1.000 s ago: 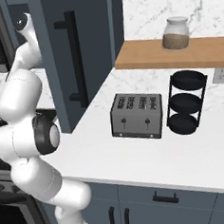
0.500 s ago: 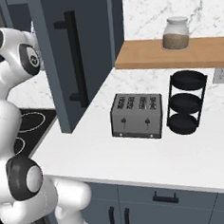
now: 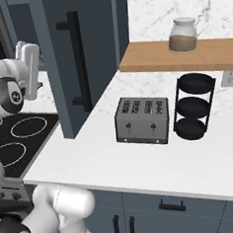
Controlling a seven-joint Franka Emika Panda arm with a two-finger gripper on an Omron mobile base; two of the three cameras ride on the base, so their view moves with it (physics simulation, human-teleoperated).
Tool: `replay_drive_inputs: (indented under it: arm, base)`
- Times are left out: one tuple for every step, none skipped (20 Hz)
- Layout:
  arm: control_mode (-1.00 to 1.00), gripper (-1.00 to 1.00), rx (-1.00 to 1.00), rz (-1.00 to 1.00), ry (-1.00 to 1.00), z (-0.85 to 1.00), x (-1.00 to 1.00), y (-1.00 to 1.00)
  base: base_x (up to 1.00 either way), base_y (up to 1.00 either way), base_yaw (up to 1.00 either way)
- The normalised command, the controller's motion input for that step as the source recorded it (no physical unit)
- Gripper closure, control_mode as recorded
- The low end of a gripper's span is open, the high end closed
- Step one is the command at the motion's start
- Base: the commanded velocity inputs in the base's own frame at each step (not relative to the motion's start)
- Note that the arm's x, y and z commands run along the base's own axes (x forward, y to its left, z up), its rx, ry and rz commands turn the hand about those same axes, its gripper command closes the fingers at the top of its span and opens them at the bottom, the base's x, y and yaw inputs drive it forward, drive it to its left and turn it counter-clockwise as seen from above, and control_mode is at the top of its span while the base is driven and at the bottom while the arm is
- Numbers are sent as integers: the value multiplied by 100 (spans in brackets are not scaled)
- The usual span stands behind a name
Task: Pick up the bowls on the counter and stack them on top of one another in the open cabinet. Place the smaller bowl on top of the larger bowl.
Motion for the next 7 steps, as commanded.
replay_drive_inputs:
  arm:
    - [-100, -100, 0, 0, -2, -74, -100, 5]
    - [-100, -100, 0, 0, 0, -80, -100, 0]
    - [-100, -100, 0, 0, 0, -88, -100, 0]
    - [-100, -100, 0, 0, 1, -84, -93, 0]
    - [-100, -100, 0, 0, 5, -85, -84, 0]
    - [-100, -100, 0, 0, 10, -91, -76, 0]
    - [-100, -100, 0, 0, 17, -100, -71, 0]
  base:
    - [0, 0, 0]
    - [0, 0, 0]
    - [0, 0, 0]
    - [0, 0, 0]
    - [0, 0, 0]
    - [0, 0, 0]
    - [0, 0, 0]
